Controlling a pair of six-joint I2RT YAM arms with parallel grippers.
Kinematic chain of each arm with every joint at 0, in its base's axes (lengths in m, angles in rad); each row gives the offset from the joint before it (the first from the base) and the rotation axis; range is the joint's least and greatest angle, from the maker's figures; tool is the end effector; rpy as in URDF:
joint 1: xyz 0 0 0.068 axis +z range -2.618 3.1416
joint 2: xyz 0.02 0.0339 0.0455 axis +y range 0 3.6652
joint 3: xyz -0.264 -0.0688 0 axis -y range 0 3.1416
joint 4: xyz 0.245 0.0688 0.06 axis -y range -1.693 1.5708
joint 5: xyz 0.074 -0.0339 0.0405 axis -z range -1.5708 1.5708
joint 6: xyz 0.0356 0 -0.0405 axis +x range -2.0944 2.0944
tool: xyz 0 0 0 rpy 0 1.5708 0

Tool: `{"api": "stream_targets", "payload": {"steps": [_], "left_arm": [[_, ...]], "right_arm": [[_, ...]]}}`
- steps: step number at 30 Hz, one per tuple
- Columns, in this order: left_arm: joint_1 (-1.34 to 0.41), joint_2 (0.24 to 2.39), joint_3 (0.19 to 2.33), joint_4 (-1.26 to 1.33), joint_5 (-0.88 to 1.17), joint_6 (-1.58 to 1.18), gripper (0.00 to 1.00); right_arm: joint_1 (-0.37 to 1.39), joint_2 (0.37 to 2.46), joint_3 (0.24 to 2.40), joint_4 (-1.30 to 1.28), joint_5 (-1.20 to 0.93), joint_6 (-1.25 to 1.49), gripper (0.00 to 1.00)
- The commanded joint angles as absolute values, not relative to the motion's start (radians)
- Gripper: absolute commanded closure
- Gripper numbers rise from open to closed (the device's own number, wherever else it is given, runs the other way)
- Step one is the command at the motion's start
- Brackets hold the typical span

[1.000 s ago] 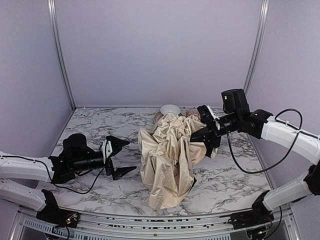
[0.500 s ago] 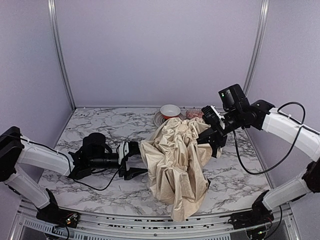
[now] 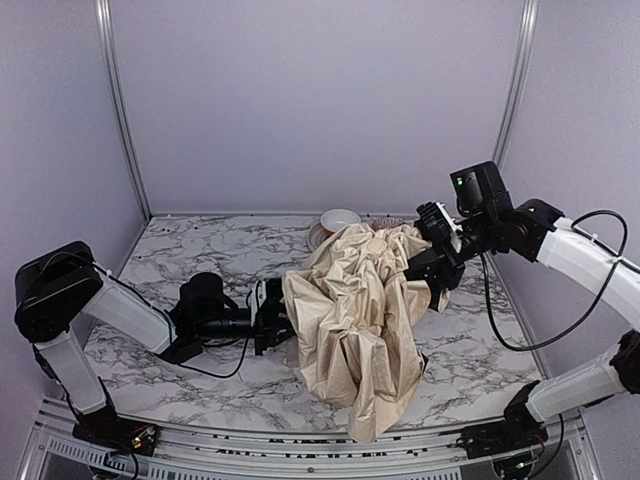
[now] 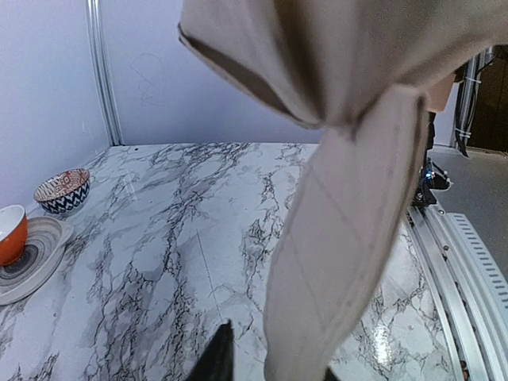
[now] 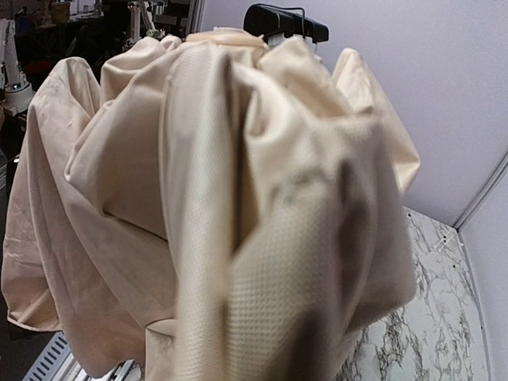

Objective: Put away the umbrella

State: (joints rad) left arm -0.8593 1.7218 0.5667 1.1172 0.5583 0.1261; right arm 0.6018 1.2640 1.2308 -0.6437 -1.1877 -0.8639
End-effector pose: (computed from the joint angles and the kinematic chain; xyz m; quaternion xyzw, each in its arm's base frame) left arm 0.1931 -0.2529 0.1706 0.4959 0.5197 -0.4243 0.5513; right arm 0.1917 0.1717 0.3623 -0.6798 0.3937 0.4535 0.4211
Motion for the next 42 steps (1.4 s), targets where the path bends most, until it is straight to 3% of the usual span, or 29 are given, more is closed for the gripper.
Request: {"api": "stream_targets", "payload": {"steps": [1,11,21,26,31,42], "left_arm": [[-0.848,1.739,0.520,1.274,0.462,0.128,1.00],[-0.776,1.726,0.603,1.102,0.220,0.439,1.00],[-0.746,1.633,0.679,0.923,0.197,0.608,1.00],[-0.751,1.567,0.690,0.720,0.347,0.494,1.00],[-0.784,1.526,0.601,0.724,0.371,0.395,1.00],[-0.827,1.573,0.610,0.756,0.316,0.463,1.00]], "right_arm": [[0.605,1.225,1.247,-0.618,-1.212,-0.842,1.00],[0.751,1.255,1.271,-0.681,-1.027,-0.837,1.00],[0.828,1.345,1.293,-0.740,-0.904,-0.839,1.00],[0.792,1.264,1.225,-0.446,-0.732,-0.618,1.00],[0.622,1.212,1.210,-0.256,-0.795,-0.438,1.00],[0.614,1.279,1.382,-0.348,-0.760,-0.549,1.00]]}}
